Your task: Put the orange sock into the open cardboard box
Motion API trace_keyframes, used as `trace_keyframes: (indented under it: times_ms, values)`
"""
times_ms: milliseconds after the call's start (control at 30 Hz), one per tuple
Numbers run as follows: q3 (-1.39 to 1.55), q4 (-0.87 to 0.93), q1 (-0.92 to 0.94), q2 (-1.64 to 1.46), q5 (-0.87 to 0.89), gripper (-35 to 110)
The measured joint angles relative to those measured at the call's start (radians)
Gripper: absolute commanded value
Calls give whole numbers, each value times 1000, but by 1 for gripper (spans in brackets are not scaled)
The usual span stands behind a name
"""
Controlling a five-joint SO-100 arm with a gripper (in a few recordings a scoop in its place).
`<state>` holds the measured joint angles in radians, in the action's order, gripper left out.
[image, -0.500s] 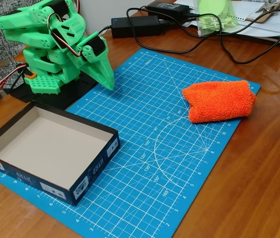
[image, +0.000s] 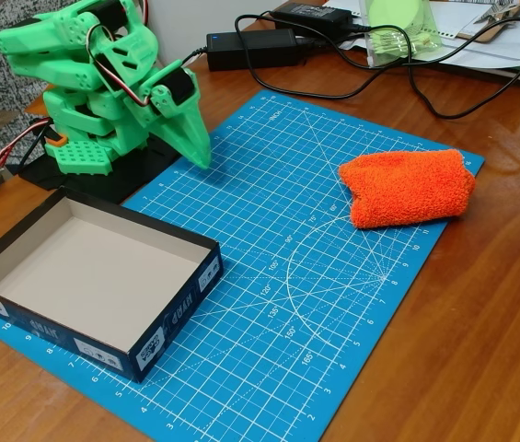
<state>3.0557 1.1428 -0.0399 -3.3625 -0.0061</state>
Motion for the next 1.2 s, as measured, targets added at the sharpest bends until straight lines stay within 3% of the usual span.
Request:
trace_keyframes:
  times_ms: [367,533,667,833,933,1200]
  values:
    - [0,0,-3,0,9,0]
    - [-74,-89,110,38,25,12]
    - [-505,-172,189,419,63,13]
    - [-1282,25,178,1150,6,15]
    - [-1717,12,193,1488,-84,18]
    - [-2043,-110,161,1764,-385,21]
